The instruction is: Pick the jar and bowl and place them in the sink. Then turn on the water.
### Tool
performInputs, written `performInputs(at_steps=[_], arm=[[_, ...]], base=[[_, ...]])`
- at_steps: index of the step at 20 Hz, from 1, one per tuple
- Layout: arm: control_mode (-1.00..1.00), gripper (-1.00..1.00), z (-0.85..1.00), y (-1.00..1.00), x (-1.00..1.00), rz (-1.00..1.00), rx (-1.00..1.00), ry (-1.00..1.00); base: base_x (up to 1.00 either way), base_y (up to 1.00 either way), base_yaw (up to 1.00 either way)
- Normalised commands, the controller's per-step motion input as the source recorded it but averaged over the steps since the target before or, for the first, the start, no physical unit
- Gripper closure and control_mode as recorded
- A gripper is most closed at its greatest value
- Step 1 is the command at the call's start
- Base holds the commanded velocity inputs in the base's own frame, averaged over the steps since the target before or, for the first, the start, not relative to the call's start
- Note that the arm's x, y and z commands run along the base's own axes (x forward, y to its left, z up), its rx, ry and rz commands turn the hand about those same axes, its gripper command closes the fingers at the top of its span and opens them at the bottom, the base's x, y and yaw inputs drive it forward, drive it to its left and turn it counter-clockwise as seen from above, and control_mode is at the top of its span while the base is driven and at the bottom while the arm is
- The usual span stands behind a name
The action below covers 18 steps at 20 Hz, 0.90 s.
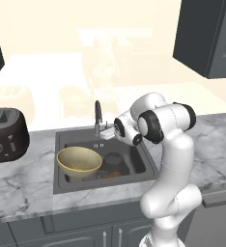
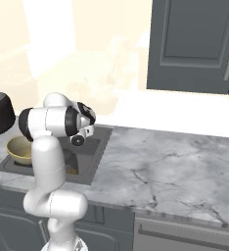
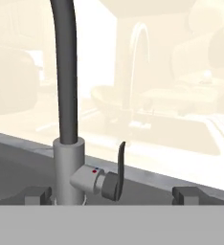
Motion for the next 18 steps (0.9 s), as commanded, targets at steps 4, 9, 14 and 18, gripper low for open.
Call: performInputs(at_steps=[4, 9, 14, 18], arm=[[-1.00, -1.00, 0.00, 0.00, 0.03, 0.00, 0.00, 0.00], [-1.00, -1.00, 0.00, 0.00, 0.06, 0.00, 0.00, 0.00], [-1.00, -1.00, 0.00, 0.00, 0.08, 0.00, 0.00, 0.00], [-1.00, -1.00, 0.00, 0.00, 0.17, 0.00, 0.00, 0.00]], base=[[0.00, 0.00, 0.00], [0.00, 0.00, 0.00], [0.00, 0.00, 0.00], [0.00, 0.00, 0.00]])
